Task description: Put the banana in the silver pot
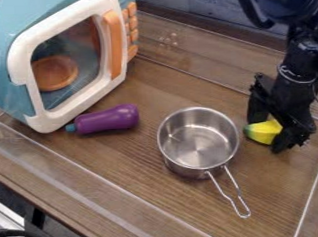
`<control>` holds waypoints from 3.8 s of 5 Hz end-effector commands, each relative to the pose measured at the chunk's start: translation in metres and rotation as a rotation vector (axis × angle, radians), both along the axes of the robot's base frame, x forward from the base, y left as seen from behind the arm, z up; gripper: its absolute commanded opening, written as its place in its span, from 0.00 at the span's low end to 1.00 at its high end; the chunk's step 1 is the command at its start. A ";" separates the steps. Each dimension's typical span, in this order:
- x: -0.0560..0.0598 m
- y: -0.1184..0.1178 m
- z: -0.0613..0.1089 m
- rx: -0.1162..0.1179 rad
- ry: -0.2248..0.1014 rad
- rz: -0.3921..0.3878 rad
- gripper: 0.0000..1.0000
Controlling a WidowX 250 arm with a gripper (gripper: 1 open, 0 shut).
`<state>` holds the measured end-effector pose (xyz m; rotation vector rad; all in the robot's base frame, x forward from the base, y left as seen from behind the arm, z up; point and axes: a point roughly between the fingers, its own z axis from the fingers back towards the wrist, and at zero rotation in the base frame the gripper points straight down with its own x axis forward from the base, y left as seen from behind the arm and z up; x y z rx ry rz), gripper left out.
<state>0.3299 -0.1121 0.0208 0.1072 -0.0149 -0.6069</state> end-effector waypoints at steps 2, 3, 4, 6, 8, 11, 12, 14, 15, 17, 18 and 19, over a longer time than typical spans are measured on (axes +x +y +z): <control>0.009 -0.005 0.002 0.013 -0.021 0.013 1.00; 0.012 -0.005 0.001 0.017 -0.021 0.020 1.00; 0.012 -0.004 0.000 0.016 -0.022 0.012 0.00; 0.007 0.002 0.018 0.031 -0.014 0.017 0.00; 0.000 0.011 0.042 0.046 -0.011 0.040 0.00; -0.012 0.028 0.069 0.065 0.008 0.068 0.00; -0.019 0.037 0.078 0.072 0.010 0.089 0.00; -0.038 0.062 0.086 0.078 0.009 0.120 0.00; -0.045 0.071 0.088 0.079 0.006 0.148 0.00; -0.055 0.080 0.085 0.078 0.003 0.172 0.00; -0.058 0.082 0.081 0.076 0.000 0.177 0.00; -0.059 0.083 0.074 0.075 -0.003 0.183 0.00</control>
